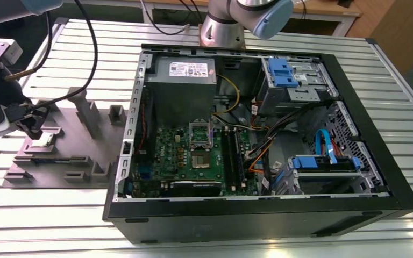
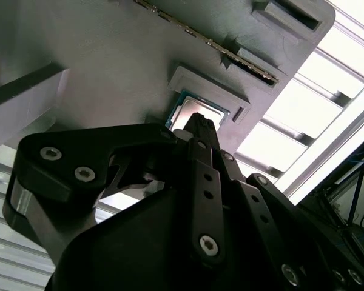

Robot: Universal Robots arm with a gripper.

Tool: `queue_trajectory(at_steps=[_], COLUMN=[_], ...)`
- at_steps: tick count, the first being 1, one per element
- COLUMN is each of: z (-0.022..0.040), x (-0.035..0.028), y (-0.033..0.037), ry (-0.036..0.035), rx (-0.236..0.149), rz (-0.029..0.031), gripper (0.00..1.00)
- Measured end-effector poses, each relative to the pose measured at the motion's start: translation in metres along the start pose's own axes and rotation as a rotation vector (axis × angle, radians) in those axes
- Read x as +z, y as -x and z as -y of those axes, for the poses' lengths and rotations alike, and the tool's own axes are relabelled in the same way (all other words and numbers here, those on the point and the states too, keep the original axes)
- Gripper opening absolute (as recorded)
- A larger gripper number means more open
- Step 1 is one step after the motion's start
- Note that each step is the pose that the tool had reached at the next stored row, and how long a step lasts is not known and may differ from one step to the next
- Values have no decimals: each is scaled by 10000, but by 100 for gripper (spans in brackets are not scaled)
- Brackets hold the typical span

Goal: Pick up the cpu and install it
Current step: 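Pick up the cpu and move it towards the insertion slot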

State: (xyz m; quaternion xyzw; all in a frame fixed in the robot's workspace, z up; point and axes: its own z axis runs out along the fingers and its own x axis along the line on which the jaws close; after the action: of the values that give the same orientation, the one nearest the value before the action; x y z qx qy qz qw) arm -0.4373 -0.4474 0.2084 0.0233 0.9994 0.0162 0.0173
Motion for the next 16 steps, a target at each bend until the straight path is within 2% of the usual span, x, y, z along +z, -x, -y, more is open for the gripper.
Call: queue_trajectory(at_steps=[8,10,11,12,13,15,16], z=[0,0,0,0,0,0,0], x=[0,0,0,0,0,0,0], y=[0,0,0,0,0,0,0], ry=[-8,-10,-11,-12,-13,-15,-16], rx=[0,0,0,-1,0,-1,0], rz=[0,1,1,0,0,1,1], gripper=[11,23,23,29,29,41,41])
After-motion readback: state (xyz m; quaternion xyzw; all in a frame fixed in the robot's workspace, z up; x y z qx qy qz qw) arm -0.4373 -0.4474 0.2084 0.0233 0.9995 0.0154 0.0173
